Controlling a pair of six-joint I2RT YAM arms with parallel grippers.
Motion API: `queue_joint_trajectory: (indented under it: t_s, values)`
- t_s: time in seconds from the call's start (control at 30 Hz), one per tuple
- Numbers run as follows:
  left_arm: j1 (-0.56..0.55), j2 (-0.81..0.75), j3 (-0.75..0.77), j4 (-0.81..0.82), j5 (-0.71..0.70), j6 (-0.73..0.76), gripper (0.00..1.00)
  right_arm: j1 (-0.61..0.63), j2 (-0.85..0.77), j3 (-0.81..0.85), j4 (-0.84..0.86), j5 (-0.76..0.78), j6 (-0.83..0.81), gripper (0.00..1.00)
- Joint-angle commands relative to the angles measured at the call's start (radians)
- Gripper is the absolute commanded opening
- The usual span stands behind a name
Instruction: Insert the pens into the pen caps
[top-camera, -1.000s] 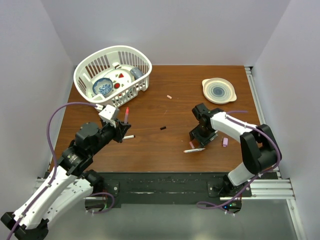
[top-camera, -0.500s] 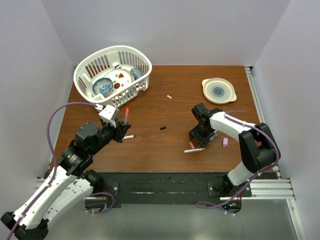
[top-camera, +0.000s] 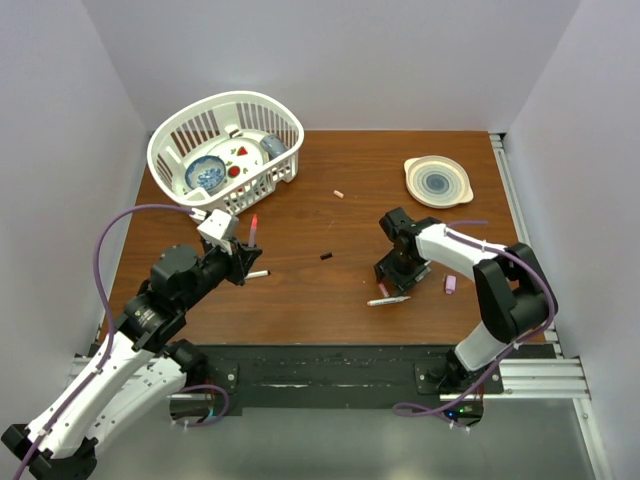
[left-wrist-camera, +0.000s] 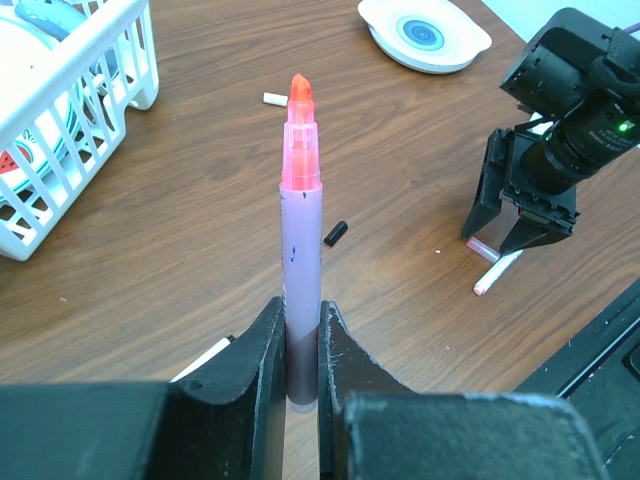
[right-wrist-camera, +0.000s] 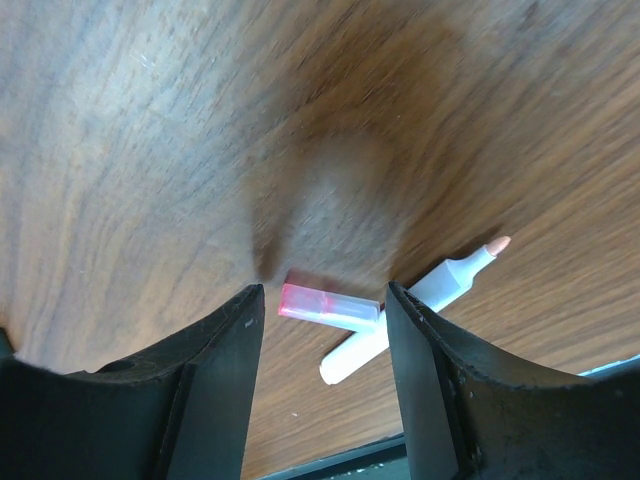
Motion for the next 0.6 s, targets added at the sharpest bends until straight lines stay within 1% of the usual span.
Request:
queue_joint_trajectory:
  t_s: [0.0, 0.23, 0.33, 0.37, 0.4, 0.43, 0.47, 0.5, 0.53, 0.57]
  values:
    - [-0.002, -0.008, -0.003, 0.034, -0.007, 0.015, 0.00, 0.016, 0.007, 0.018, 0.018, 0.001, 0.006, 0.56]
    - [-0.002, -0.009, -0.003, 0.033, -0.007, 0.015, 0.00, 0.021, 0.014, 0.018, 0.018, 0.006, 0.006, 0.54]
    - [-0.002, -0.011, -0.003, 0.033, -0.009, 0.015, 0.00, 0.021, 0.018, 0.015, 0.027, 0.019, -0.002, 0.50]
    - [0.000, -0.013, -0.003, 0.033, -0.007, 0.015, 0.00, 0.021, 0.018, 0.013, 0.034, 0.024, -0.020, 0.45]
    - [-0.002, -0.013, -0.003, 0.033, -0.007, 0.015, 0.00, 0.021, 0.024, 0.016, 0.044, 0.027, -0.037, 0.43]
    - [-0.002, -0.013, -0.003, 0.034, -0.007, 0.015, 0.00, 0.021, 0.027, 0.018, 0.071, 0.029, -0.060, 0.42]
    - [-0.002, -0.014, -0.003, 0.033, -0.007, 0.015, 0.00, 0.023, 0.033, 0.019, 0.088, 0.029, -0.119, 0.40]
    - [-0.002, -0.013, -0.003, 0.033, -0.007, 0.015, 0.00, 0.023, 0.042, 0.022, 0.111, 0.027, -0.162, 0.36]
    - [-0.002, -0.013, -0.003, 0.034, -0.009, 0.015, 0.00, 0.029, 0.050, 0.025, 0.160, 0.026, -0.211, 0.34]
    - [-0.002, -0.013, -0.003, 0.034, -0.007, 0.015, 0.00, 0.030, 0.056, 0.030, 0.182, 0.024, -0.306, 0.33]
